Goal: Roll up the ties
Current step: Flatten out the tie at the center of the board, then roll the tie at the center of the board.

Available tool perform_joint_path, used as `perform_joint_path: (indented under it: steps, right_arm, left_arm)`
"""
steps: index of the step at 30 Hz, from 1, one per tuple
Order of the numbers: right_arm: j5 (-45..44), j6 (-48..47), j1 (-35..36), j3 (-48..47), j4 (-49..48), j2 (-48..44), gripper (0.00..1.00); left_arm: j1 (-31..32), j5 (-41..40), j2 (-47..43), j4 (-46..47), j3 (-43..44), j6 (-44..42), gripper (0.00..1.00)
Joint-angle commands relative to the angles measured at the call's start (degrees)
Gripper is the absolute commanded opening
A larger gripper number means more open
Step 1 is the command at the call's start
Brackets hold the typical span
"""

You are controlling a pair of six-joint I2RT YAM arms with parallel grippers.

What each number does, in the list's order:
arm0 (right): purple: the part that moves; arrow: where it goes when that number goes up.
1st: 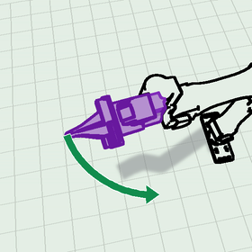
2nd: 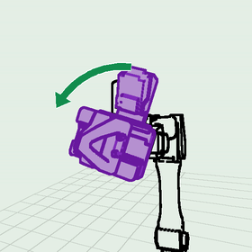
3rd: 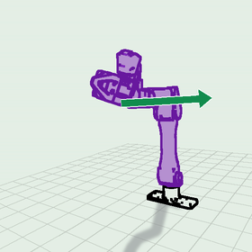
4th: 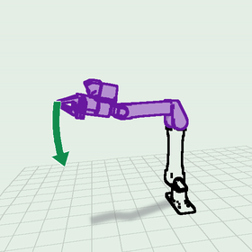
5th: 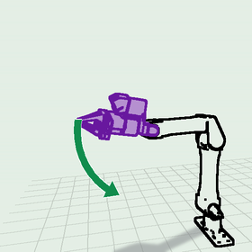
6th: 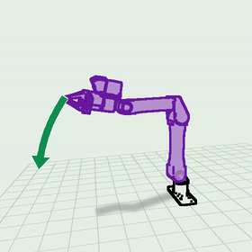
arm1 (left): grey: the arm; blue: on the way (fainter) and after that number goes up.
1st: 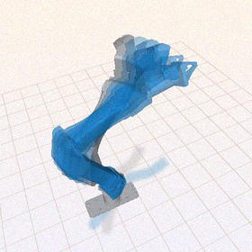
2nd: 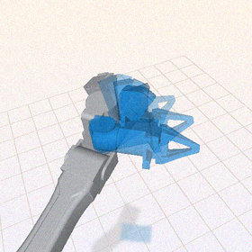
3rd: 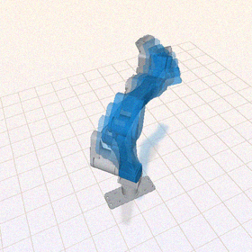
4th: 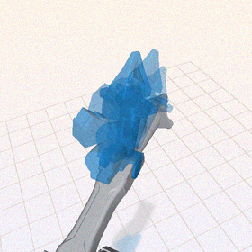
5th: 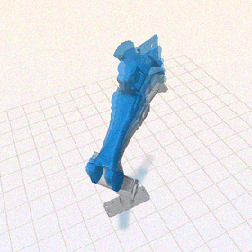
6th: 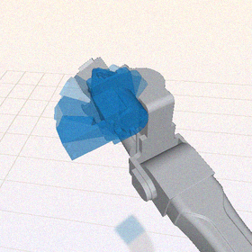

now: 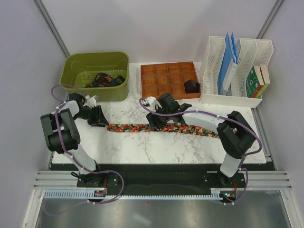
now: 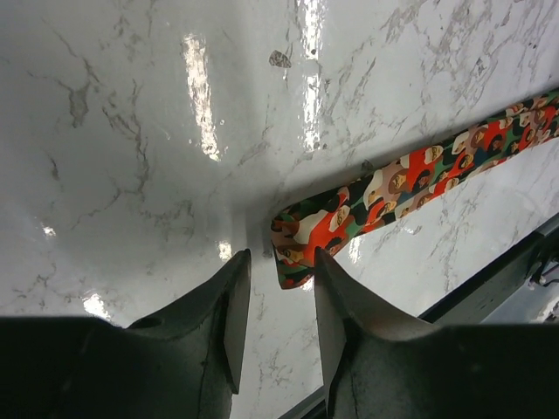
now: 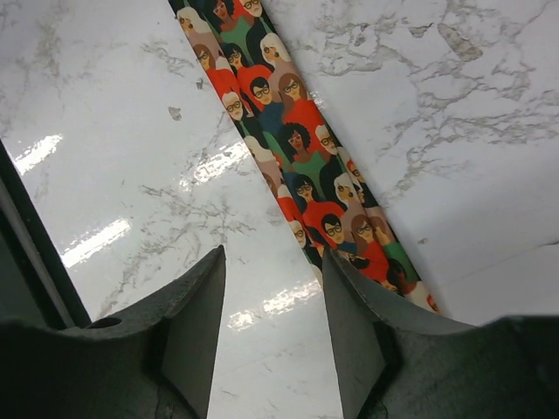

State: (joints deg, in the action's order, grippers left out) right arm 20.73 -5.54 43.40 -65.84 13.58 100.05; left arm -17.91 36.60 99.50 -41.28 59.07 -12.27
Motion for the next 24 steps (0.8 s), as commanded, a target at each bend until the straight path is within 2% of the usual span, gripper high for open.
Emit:
perform_joint_path:
  steps: [1,7,10,14,16,19,24]
  right_arm:
    - [5.37,8.34,0.2,-2.8,-4.52,2.25,0.56]
    - [6.07,10.02,0.2,-2.54,-6.46,4.98,0.54]
    - [6.43,10.37,0.2,-2.27,-7.34,6.29,0.54]
    - [6.25,10.37,0.11,-2.8,-7.43,6.91,0.53]
    - [6.51,10.72,0.02,-2.89,-7.34,6.48,0.53]
    - [6.95,12.13,-0.24,-3.32,-7.52,6.12,0.52]
    - [9.23,16.08,-1.47,-5.34,-8.57,7.26,0.5]
  left_arm:
    - [0.07,2.69,2.27,-1.61,2.01,0.32,0.42]
    - [0.07,3.83,3.59,-2.05,2.54,-0.29,0.38]
    - [0.16,5.5,3.24,-1.97,2.37,-0.3,0.29]
    - [0.16,6.29,2.28,-2.23,2.11,-0.74,0.09]
    - [0.16,6.9,0.43,-2.14,1.84,-0.91,0.03]
    - [0.16,6.91,-1.85,-2.23,1.49,-0.12,0.02]
    - [2.09,2.52,-4.93,-1.61,1.66,1.37,0.02]
